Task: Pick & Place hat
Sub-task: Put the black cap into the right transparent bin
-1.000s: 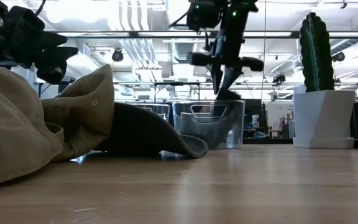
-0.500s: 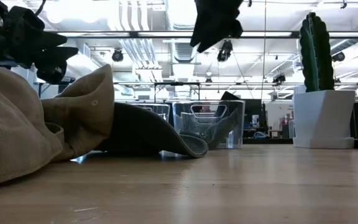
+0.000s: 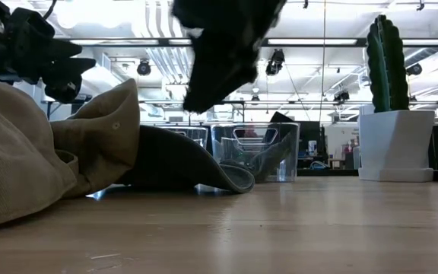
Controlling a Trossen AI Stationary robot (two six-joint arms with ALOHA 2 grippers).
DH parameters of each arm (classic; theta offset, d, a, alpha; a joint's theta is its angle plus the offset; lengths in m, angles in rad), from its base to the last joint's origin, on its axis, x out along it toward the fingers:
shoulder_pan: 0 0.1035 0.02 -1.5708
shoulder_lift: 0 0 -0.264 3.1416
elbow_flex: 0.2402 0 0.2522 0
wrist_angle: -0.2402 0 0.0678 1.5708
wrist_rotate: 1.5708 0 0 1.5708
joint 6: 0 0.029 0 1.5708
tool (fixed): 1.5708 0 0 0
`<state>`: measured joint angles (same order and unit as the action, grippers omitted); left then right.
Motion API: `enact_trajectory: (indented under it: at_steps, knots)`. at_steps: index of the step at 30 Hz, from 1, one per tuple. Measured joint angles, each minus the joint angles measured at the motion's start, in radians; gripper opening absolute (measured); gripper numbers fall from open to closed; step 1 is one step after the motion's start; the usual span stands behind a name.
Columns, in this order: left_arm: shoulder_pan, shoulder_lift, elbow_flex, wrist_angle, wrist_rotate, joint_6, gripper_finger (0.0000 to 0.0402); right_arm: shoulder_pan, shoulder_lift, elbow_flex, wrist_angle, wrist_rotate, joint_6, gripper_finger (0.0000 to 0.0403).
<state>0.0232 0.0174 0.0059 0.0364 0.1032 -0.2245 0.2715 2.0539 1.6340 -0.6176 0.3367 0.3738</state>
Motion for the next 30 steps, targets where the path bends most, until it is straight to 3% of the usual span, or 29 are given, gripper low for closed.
enact_trajectory:
  at_steps: [9,17,22,27,30]
  knots:
    - [0.000,0.004,0.000,-0.002,0.000,0.000,0.0142,0.004,0.176,0.191,-0.029,-0.014,-0.056,0.0182]
    - [0.000,0.005,0.000,-0.003,-0.001,0.000,0.0142,-0.007,0.279,0.312,-0.204,0.022,-0.052,0.0175]
    - [0.000,0.006,0.000,-0.004,-0.001,0.000,0.0142,-0.027,0.307,0.324,-0.258,-0.069,-0.052,0.0123]
    - [0.000,0.006,0.000,-0.004,-0.001,0.000,0.0142,-0.028,0.275,0.309,-0.328,-0.043,-0.074,0.0025]
    - [0.000,0.007,0.000,-0.005,0.000,0.000,0.0142,-0.028,0.228,0.313,-0.381,-0.021,-0.091,0.0016]
